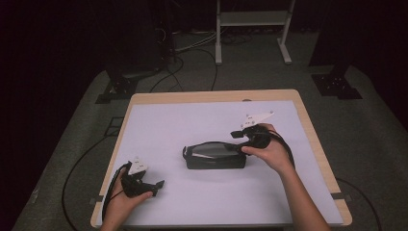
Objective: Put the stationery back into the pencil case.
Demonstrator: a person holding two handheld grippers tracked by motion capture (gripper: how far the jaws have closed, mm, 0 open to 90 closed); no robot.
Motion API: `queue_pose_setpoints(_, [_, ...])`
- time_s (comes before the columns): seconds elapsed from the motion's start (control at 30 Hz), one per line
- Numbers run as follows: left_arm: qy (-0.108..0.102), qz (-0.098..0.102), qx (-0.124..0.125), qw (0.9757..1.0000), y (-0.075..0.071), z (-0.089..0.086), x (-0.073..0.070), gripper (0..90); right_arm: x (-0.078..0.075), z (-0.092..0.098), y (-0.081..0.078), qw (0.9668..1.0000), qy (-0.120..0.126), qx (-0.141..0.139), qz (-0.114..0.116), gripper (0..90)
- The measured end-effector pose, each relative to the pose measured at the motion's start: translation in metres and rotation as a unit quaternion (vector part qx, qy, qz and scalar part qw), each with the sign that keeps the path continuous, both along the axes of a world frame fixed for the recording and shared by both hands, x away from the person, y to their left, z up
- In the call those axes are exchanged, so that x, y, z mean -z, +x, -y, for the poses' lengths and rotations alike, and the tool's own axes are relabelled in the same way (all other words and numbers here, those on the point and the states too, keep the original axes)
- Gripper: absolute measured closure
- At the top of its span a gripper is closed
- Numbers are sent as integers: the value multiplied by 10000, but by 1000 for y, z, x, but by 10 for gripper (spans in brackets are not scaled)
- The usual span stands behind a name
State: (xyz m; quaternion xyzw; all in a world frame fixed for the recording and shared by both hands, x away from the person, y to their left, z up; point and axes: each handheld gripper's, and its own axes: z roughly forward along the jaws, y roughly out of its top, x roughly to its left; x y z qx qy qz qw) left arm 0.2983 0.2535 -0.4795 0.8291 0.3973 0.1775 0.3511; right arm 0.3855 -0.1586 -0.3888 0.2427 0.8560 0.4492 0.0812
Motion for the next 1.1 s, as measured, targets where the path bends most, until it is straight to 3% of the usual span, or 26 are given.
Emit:
queue_pose_setpoints(0.5, [18,-5,10,10000,0,0,0,62,8,44,-15,9987,-38,513,57,339])
queue_pose_setpoints(1.1, [19,0,14,10000,0,0,0,62,35,89,-34,9926,-196,1176,-226,321])
